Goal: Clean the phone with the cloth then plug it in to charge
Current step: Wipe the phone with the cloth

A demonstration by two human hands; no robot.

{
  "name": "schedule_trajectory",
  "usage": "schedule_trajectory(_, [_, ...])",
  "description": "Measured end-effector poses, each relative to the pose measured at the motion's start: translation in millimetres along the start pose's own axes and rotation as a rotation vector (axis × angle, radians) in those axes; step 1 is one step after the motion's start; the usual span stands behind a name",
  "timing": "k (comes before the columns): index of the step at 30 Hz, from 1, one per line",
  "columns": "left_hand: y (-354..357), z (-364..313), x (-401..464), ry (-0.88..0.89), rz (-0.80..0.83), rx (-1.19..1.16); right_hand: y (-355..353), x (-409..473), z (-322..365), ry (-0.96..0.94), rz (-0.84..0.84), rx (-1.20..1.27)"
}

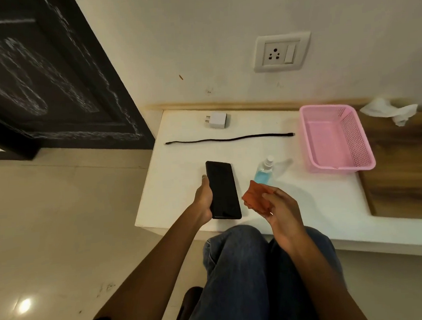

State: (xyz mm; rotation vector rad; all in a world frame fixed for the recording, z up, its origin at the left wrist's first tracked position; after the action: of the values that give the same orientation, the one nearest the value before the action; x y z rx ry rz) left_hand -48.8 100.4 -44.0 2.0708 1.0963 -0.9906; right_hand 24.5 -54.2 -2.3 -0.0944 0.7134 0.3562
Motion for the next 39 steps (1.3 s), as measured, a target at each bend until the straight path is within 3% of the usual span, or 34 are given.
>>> schedule_trajectory(11, [5.6, 4.0, 22.1, 0.179, -0.1, 0.241, 9.0, -0.1, -3.3, -0.107, 0.001, -0.118])
schedule_trajectory(22, [2.7, -1.3, 20.8, 0.172, -0.11, 0.2, -6.3, -1.0, 13.4, -0.433, -0.166, -0.493])
schedule_trajectory(24, [1.6, -0.6, 19.8, 0.175, -0.092, 0.186, -19.0, 5.2, 21.7, -0.468, -0.189, -0.649])
schedule_trajectory(29, [2.6, 2.1, 17.8, 0.187, -0.075, 0.134, -45.2, 34.2, 30.2, -0.362, -0.156, -1.158])
schedule_trajectory(35, [4.9, 2.8, 15.0, 0.18, -0.086, 0.101, -45.0, 56.5, 29.3, -0.148, 0.198, -1.031])
schedule_trajectory(37, [4.9, 3.0, 14.5, 0.193, -0.079, 0.101, -44.7, 61.5, 24.8, -0.106, 0.209, -1.022])
schedule_trajectory(39, [4.7, 3.4, 14.9, 0.194, -0.066, 0.094, -46.9, 69.1, 22.7, -0.145, 0.101, -1.02])
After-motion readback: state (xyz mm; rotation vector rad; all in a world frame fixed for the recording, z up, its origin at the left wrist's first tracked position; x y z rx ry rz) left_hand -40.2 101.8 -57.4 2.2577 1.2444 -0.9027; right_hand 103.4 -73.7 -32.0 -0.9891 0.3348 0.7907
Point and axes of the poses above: each hand's wrist, its own x-axis towards the middle knuckle, its own y-axis out of the palm, z = x × y, the point moved 2 cm from there along x, towards the middle knuckle, and after that the axes turned 5 degrees about -x, right-handed, at the moved point
